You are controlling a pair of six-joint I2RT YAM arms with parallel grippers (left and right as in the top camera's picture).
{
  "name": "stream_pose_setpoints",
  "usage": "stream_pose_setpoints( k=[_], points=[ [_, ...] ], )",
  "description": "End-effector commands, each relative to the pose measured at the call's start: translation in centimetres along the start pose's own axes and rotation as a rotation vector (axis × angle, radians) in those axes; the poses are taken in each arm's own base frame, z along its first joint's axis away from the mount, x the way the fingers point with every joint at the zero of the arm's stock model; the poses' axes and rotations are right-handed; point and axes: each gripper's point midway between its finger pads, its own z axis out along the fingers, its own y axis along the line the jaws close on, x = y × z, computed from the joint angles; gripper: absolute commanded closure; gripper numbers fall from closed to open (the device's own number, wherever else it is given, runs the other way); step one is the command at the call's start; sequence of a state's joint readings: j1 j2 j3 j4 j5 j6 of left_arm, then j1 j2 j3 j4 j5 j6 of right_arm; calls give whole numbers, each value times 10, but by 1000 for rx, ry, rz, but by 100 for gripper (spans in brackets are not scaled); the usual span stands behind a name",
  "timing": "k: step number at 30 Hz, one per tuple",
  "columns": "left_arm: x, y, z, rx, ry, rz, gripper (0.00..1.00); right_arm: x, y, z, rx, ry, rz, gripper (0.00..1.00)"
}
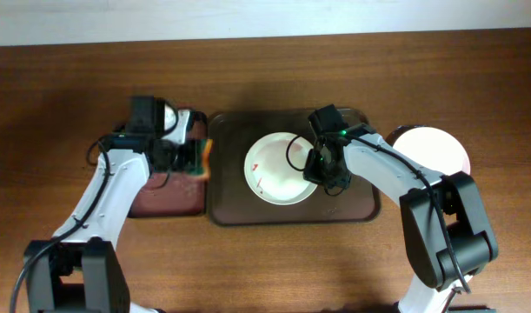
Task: Clean dirty plates on tray and stack at the side
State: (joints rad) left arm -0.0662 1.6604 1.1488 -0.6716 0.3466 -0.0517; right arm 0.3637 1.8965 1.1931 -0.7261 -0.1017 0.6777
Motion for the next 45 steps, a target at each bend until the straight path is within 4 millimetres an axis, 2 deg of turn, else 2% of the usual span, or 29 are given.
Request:
stream_pose_setpoints(
  k=[1,3,4,5,6,9,11,12,14,17,21,24,27,29,31,34,36,38,39,40,42,43,45],
  points=[
    [-28,-76,-5,268,-67,-85,100,7,-2,6,16,25,-26,96],
    [-25,-118,13,324,-45,-87,100,7,-2,6,17,26,-25,96],
    [-22,-128,23,335,-30,-103,100,8,-2,6,17,26,-25,96],
    [-15,-142,42,347,10,-142,100,8,-2,6,17,26,-25,96],
    [-10,-146,52,347,33,-156,100,8,-2,6,17,26,-25,96],
    [13,-143,89,298,123,-203,100,9,-3,6,20,30,-25,96],
    [29,-144,106,282,175,-202,100,9,-3,6,21,31,-25,96],
    [35,-134,113,229,187,-210,100,9,-3,6,21,32,-25,96],
    [39,-90,119,-9,154,-201,100,10,-4,5,23,35,-24,96],
    [33,-58,114,-157,117,-200,100,10,-4,5,25,36,-24,96],
    [0,-52,94,-241,31,-148,100,12,-6,5,31,43,-23,96],
    [-25,-64,72,-224,-37,-141,100,12,-6,5,32,44,-23,96],
    [-36,-77,29,-203,-84,-136,100,11,-6,5,33,41,-23,96],
    [-33,-82,20,-186,-80,-136,100,11,-6,5,33,41,-23,96],
    [-27,-80,22,-192,-55,-138,100,11,-6,5,33,42,-23,96],
    [-22,-59,14,-311,-55,-140,100,11,-6,5,33,42,-50,96],
    [-22,-25,-13,-424,-60,-135,100,12,-6,5,31,44,-129,96],
    [-19,0,-23,-456,-4,-20,100,13,-1,4,4,57,-214,96],
    [-11,17,-27,-479,65,53,100,12,-1,0,3,54,-257,96],
    [-8,24,-28,-486,85,56,100,10,0,-5,4,40,-263,96],
    [-3,40,-24,-501,107,25,100,-3,2,-25,14,-41,-269,96],
    [6,48,-20,-507,130,17,100,-14,-6,-47,66,-127,-269,96],
    [11,55,-11,-505,151,74,100,-24,-18,-71,136,-215,-283,96]
  ],
)
